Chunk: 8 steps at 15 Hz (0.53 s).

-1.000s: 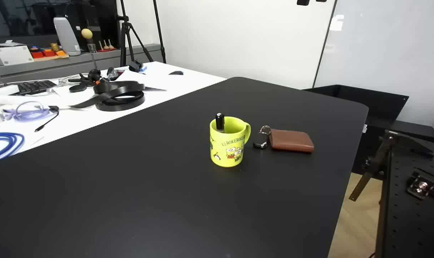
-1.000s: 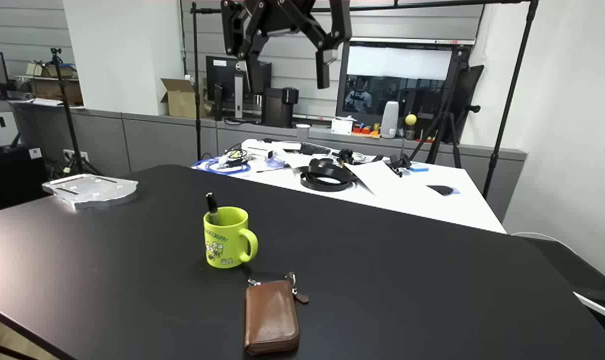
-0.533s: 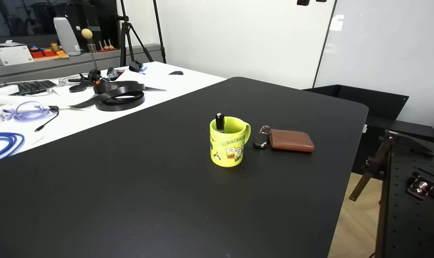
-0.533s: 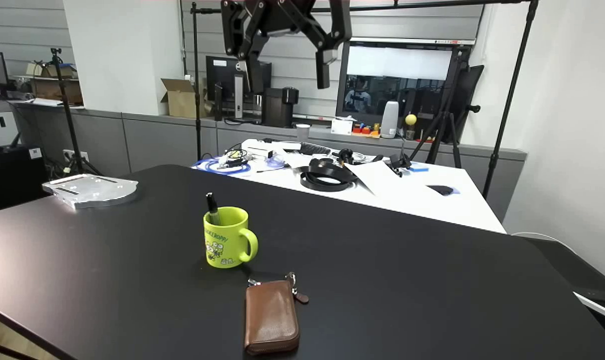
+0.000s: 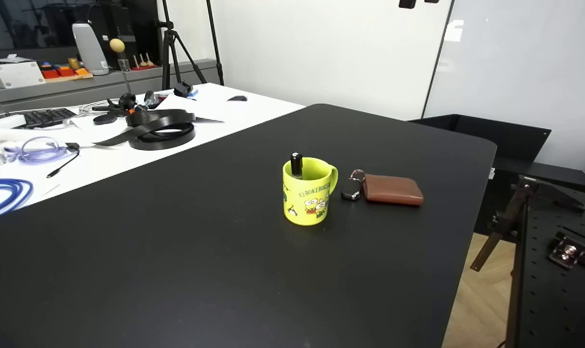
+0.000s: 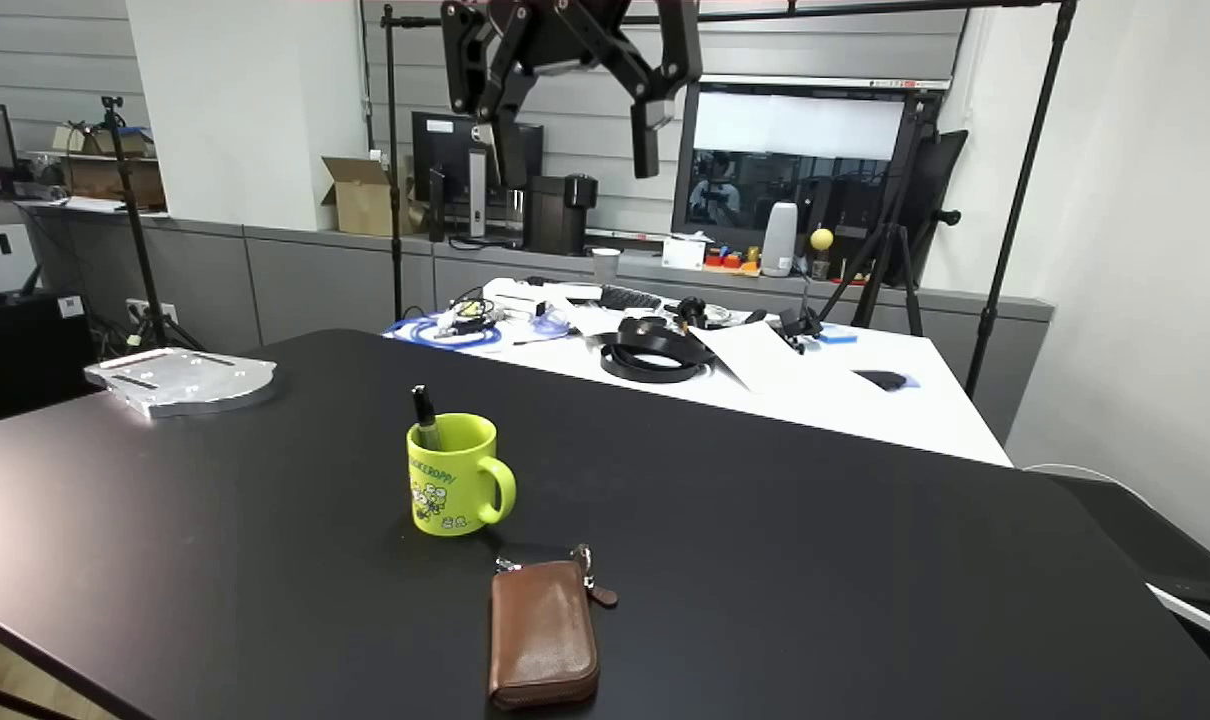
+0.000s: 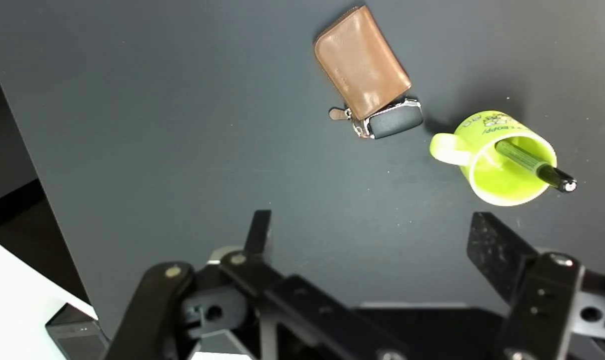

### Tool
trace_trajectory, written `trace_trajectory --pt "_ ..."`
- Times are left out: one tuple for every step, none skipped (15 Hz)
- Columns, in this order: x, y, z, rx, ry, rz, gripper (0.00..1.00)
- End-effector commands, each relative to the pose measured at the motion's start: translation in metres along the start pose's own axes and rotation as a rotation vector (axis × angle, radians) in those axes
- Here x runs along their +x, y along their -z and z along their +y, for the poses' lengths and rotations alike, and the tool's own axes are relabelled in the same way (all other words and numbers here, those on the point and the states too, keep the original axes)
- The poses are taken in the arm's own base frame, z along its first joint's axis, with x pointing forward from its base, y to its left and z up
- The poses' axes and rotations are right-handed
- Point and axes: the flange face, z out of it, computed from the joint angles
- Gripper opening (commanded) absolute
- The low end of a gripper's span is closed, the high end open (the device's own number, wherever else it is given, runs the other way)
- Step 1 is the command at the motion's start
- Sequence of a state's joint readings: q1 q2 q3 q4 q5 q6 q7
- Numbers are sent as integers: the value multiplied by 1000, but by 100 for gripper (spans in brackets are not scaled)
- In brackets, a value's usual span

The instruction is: Remove the marker from the cup and put it on the table

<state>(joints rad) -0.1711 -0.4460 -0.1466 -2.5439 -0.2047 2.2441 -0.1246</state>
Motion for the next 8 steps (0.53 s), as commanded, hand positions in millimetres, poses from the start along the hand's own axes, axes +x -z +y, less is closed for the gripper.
trace_trajectory --pt "14 -19 -27 -25 41 -25 100" --pt "17 -25 -37 -22 49 -32 100" --pt "20 -33 -52 -23 74 -63 100" --pt "22 -41 -63 -32 93 -80 100" --pt "24 -50 -78 -31 129 -87 100" --pt "24 -59 -93 -30 155 -107 100" --pt "24 -69 -108 -28 189 -113 100" --pt "24 -78 -121 -29 207 -117 100"
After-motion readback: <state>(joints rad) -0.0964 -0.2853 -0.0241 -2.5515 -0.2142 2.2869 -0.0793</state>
